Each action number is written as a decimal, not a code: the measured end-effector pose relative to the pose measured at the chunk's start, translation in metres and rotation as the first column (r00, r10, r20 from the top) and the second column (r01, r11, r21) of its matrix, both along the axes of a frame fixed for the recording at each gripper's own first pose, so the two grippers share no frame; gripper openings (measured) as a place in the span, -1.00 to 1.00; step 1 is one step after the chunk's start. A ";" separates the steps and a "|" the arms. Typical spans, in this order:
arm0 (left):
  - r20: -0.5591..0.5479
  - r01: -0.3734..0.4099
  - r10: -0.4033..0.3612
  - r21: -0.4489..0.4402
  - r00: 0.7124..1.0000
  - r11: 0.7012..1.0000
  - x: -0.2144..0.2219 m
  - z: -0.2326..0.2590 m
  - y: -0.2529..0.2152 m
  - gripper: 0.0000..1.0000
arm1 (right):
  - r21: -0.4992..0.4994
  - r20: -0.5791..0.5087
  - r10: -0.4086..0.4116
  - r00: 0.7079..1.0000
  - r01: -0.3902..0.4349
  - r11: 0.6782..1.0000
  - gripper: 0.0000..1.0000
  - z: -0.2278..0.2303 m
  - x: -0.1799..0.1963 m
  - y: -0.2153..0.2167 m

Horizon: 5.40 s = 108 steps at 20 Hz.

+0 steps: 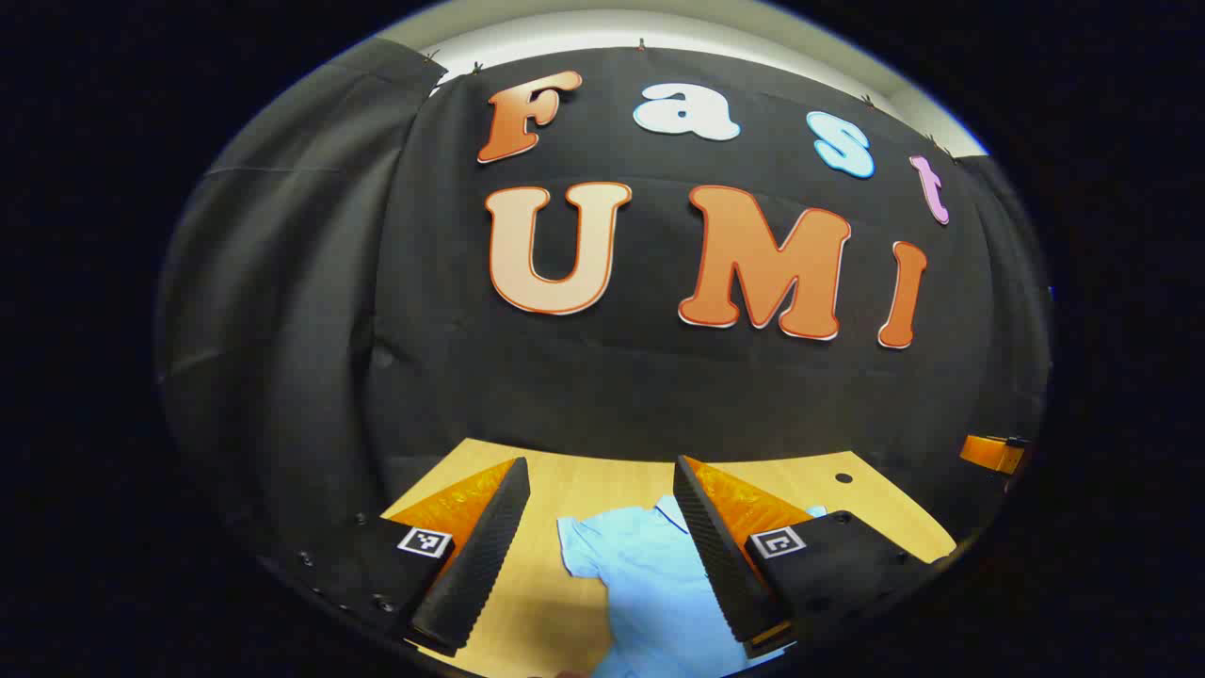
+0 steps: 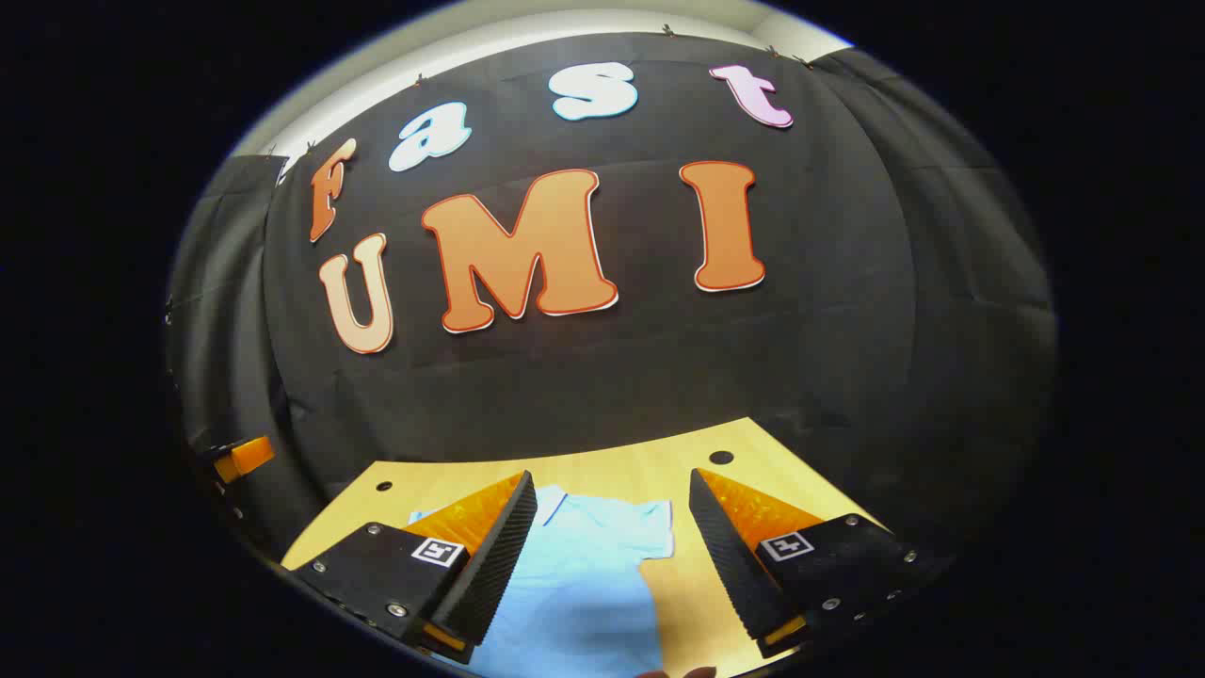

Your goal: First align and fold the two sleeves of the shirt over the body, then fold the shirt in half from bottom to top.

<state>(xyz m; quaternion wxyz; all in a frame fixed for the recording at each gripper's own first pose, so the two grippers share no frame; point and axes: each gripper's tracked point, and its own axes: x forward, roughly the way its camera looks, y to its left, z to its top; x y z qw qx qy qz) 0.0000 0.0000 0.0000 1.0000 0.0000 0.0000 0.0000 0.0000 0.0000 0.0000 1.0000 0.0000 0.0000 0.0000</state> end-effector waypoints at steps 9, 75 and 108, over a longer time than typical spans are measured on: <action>0.002 0.016 -0.016 -0.010 1.000 1.000 0.037 0.008 0.031 1.00 | -0.063 -0.027 -0.074 0.997 0.072 0.995 0.97 0.006 0.012 0.006; -0.093 -0.141 0.150 0.098 0.984 0.985 0.123 -0.038 0.052 1.00 | -0.174 -0.885 -0.224 0.408 0.157 0.972 -0.96 -0.260 0.243 -0.114; -0.137 -0.178 0.190 0.095 0.972 0.979 0.081 -0.051 0.152 1.00 | -0.001 -0.858 0.118 0.500 -0.232 0.973 -0.75 -0.227 0.201 0.168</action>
